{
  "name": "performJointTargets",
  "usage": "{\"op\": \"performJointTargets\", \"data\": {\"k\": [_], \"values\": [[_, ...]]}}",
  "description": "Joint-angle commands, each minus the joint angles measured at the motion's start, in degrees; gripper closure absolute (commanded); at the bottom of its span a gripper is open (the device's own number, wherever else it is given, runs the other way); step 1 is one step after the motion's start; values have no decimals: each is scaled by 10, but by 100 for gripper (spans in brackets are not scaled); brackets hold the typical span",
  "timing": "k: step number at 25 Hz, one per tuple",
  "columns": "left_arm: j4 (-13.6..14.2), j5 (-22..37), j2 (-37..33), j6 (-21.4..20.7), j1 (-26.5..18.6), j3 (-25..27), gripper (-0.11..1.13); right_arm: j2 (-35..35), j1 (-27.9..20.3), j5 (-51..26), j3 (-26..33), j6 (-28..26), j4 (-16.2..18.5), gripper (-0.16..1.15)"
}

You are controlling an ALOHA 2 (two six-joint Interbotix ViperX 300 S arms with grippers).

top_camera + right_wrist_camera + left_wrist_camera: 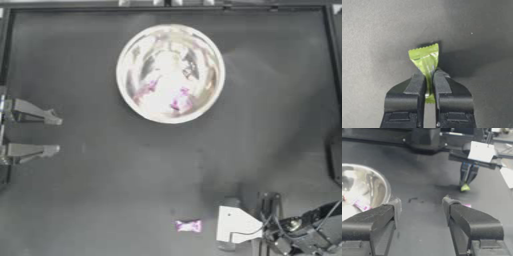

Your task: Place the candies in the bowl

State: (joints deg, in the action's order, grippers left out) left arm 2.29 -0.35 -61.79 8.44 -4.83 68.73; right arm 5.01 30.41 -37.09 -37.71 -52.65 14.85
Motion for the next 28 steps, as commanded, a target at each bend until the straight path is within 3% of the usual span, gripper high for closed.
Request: {"op": "performJointTargets", "data": {"k": [1, 4, 8, 11, 15, 18, 22, 28], "values": [[-2, -3, 18, 0, -1, -9, 14, -35, 0, -10, 8, -4, 22, 59], [-2, -3, 19, 0, -2, -10, 14, -65, -9, -22, 6, -24, 65, 59], [-2, -3, 25, 0, -1, -10, 14, -119, -25, -31, -1, -75, 163, 59], [-2, -3, 32, 0, -3, -10, 14, -160, -46, -32, -11, -125, 257, 59], [-2, -3, 36, 0, -5, -6, 14, -200, -78, -28, -26, -202, 410, 59], [-2, -3, 36, 0, -5, -6, 14, -217, -104, -27, -38, -243, 487, 59], [-2, -3, 40, -1, -10, -5, 14, -230, -160, 4, -58, -290, 548, 59], [-2, -6, 57, -2, -13, -6, 14, -234, -310, 157, -69, -305, 602, 59]]}}
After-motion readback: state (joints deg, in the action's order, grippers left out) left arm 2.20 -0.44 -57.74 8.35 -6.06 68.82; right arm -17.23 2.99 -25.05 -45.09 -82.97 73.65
